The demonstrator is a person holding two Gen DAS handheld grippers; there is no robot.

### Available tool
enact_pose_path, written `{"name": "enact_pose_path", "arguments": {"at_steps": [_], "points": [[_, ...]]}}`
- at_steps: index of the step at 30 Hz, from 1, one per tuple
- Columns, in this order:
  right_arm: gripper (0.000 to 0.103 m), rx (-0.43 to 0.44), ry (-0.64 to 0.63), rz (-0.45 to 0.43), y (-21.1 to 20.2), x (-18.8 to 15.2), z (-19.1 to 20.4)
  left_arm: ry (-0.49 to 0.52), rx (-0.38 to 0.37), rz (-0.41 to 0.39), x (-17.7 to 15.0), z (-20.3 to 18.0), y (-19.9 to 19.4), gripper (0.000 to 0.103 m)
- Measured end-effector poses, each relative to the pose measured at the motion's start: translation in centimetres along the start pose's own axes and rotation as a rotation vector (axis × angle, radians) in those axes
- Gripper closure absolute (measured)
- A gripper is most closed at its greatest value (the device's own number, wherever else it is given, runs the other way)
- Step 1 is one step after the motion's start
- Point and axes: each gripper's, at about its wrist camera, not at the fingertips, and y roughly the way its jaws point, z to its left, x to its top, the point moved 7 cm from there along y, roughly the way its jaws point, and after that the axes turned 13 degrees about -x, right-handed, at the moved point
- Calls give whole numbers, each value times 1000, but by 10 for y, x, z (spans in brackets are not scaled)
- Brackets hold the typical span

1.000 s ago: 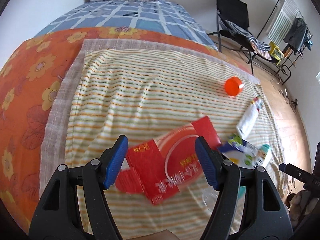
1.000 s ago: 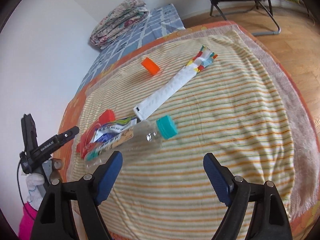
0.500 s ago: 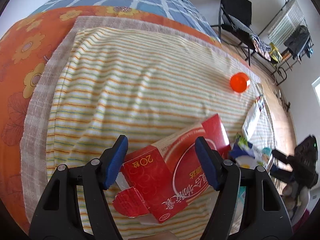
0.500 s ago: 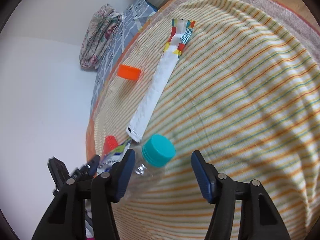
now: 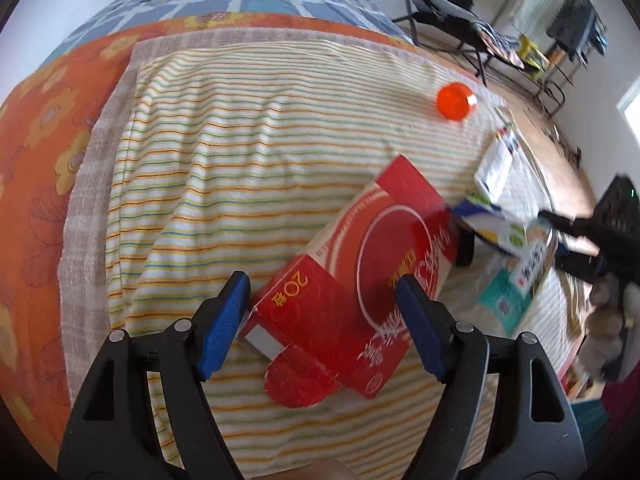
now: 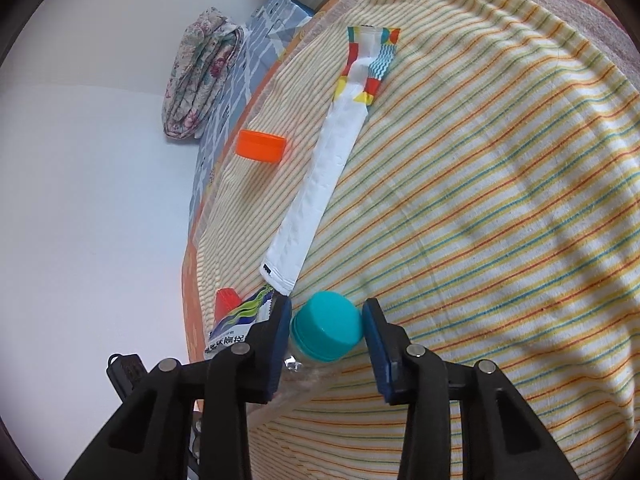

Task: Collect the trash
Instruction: 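Grasp the red tissue box with the left tool while the right tool grasps the clear bottle, then lift the red tissue box with the left tool while the right tool lifts the bottle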

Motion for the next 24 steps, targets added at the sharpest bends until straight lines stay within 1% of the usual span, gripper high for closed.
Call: {"name": "enact_pose_path", "arguments": {"at_steps": [5, 10, 12, 13, 14, 17, 18, 20, 22, 24], "points": [[66, -27, -67, -69, -24, 5, 11, 58, -1, 20, -13, -10, -2, 23], [66, -63, -149, -147, -59, 9, 24, 163, 30, 45, -27, -28, -2, 19], [66, -81, -197, -175, -72, 7, 30, 189, 44, 46, -34, -35, 0, 15], [66, -93, -220, -188, -77, 5, 32, 198, 51, 51, -37, -36, 3, 15], [66, -108, -251, -203, -83, 3, 37, 208, 62, 58, -40, -37, 5, 15], [66, -137, -315, -230, -95, -6, 44, 282, 156, 93, -53, -42, 14, 15], [66, -142, -332, -237, -99, -8, 44, 298, 175, 94, -56, -42, 16, 15], [66, -166, -393, -265, -108, -17, 51, 304, 194, 72, -57, -44, 13, 15], [66, -186, -446, -291, -116, -26, 58, 287, 214, 55, -56, -42, 9, 15], [66, -207, -510, -326, -125, -35, 66, 264, 213, 28, -53, -41, 4, 16]]}}
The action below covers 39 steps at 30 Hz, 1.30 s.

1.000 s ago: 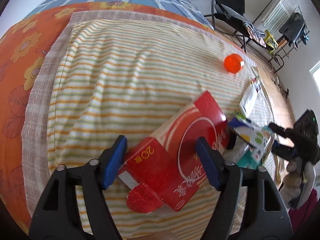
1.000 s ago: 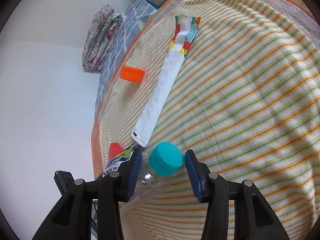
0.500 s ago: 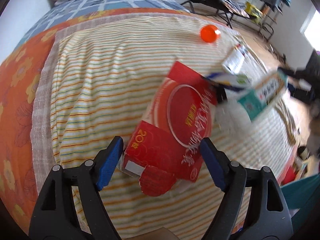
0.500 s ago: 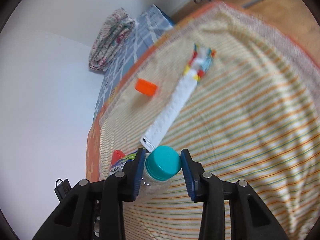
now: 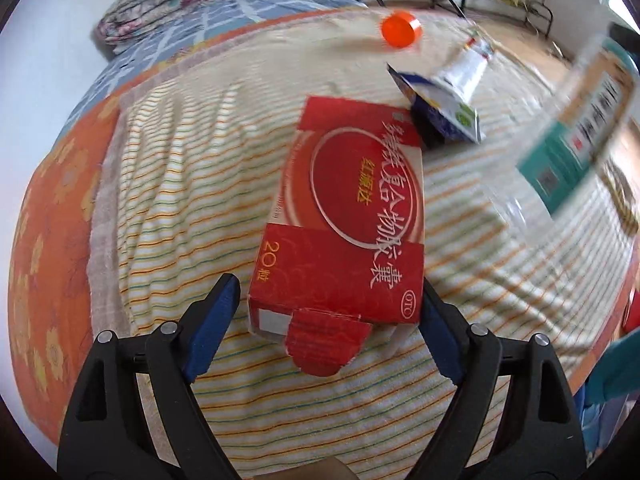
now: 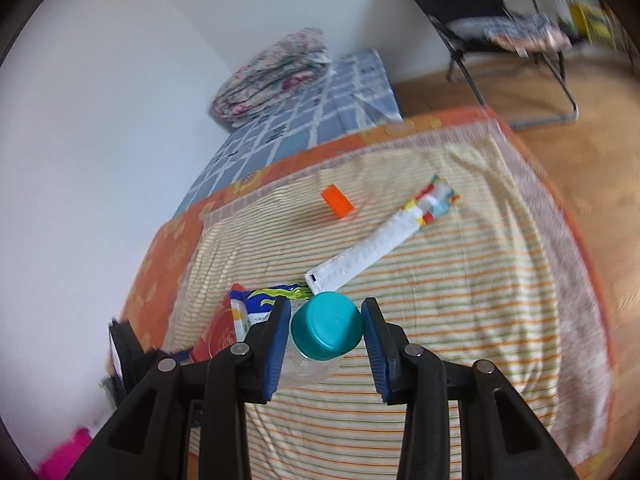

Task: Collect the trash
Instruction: 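Lift the red tissue box with the left tool while the right tool lifts the bottle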

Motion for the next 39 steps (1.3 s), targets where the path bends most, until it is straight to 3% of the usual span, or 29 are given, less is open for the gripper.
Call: {"name": "enact_pose_path", "arguments": {"at_steps": [2, 10, 21, 33, 39], "points": [[66, -10, -59, -36, -13, -1, 10, -24, -9, -21, 3, 3, -5, 21], [66, -58, -205, -129, -46, -6, 36, -37, -14, -111, 17, 3, -39, 23], [66, -75, -242, -169, -68, -13, 40, -18, -37, -192, 17, -7, -90, 24], [66, -69, -243, -158, -69, -17, 40, 18, -46, -124, 12, -20, -61, 19], [66, -72, -243, -149, -64, -18, 38, 26, -44, -142, 17, -22, -58, 20]]}}
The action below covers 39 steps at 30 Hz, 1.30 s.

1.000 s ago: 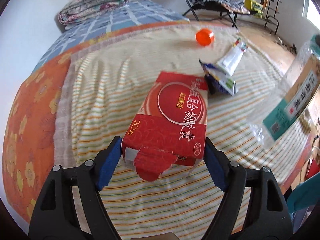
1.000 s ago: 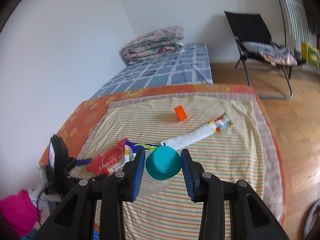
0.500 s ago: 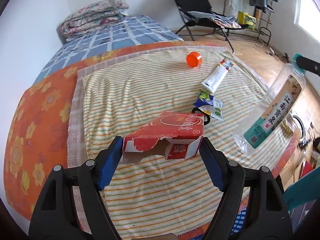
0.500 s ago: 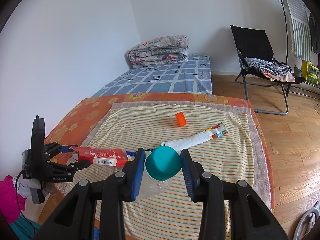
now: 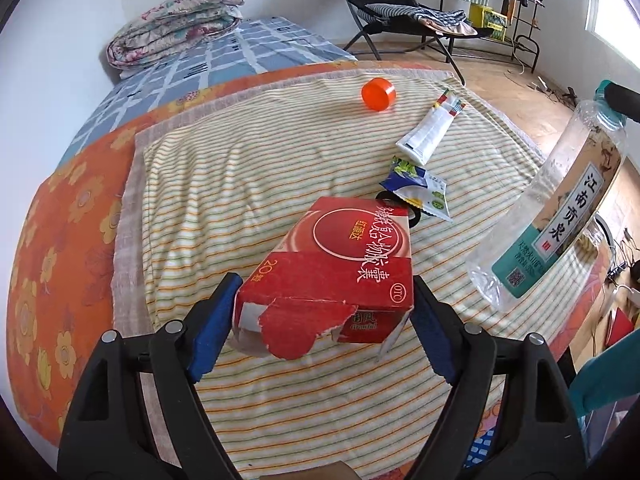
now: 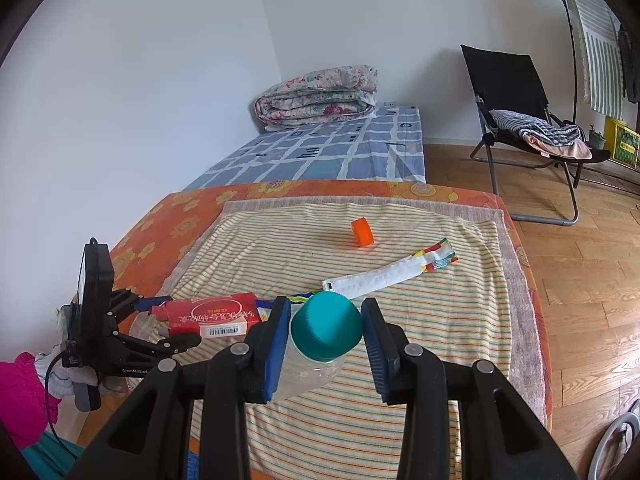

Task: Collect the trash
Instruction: 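Lift the red tissue box with the left tool while the right tool lifts the bottle, then carry box and bottle over the blue basket and open both tools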

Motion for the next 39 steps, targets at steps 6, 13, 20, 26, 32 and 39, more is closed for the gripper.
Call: {"name": "enact_pose_path", "arguments": {"at_steps": [6, 13, 20, 26, 32, 39], "points": [[66, -4, -14, -17, -6, 1, 0, 2, -16, -18, -1, -3, -15, 21], [66, -2, -51, -55, -27, 1, 6, -9, -38, -41, -17, -12, -50, 21], [66, 16, -69, -63, -40, -3, 15, 5, -37, -69, -21, -25, -72, 22], [66, 26, -78, -73, -51, -6, 19, 3, -58, -94, -18, -37, -84, 22], [66, 43, -90, -93, -67, -8, 21, 24, -76, -102, -26, -57, -100, 22], [66, 46, -140, -108, -86, -22, 25, 22, -79, -101, -44, -69, -118, 22]]}}
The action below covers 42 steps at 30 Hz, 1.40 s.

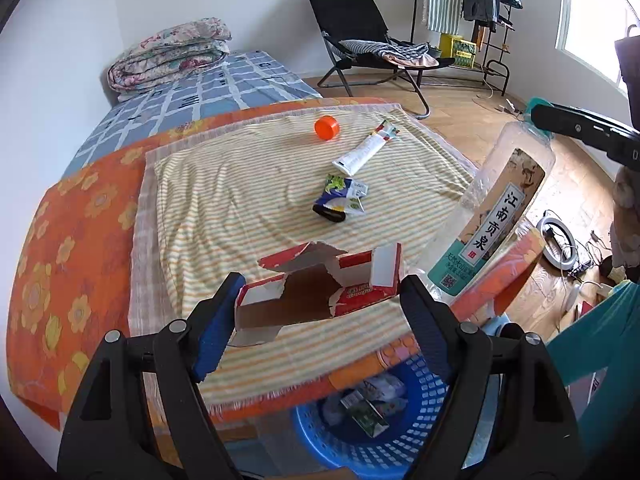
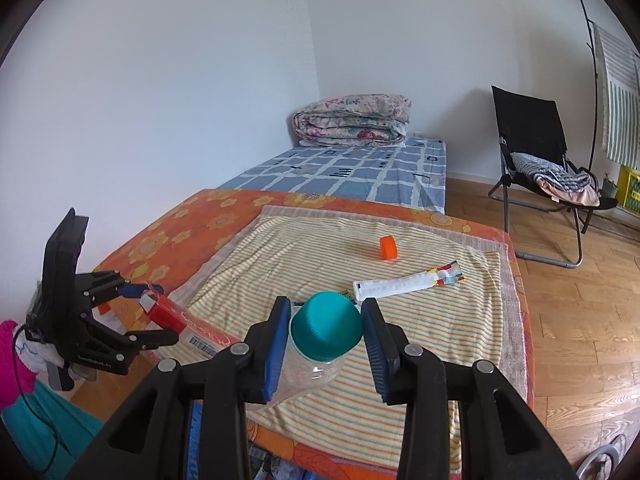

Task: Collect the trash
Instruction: 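Carry box and bottle over the blue basket and open both tools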

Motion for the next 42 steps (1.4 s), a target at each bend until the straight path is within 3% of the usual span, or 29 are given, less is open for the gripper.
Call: {"name": "enact_pose_path", "arguments": {"at_steps": [10, 16, 29, 42], "points": [[66, 0, -129, -30, -39, -29, 27, 18, 21, 24, -34, -19, -25, 22], [66, 33, -173, -5, -48, -56, 44, 38, 16, 55, -56, -34, -33, 22], [66, 52, -245, 127, -23, -117, 71, 11, -5, 184, -105, -34, 5, 22], [66, 65, -218, 256, 5, -153, 75, 15, -13, 300, -134, -36, 37, 21]]}}
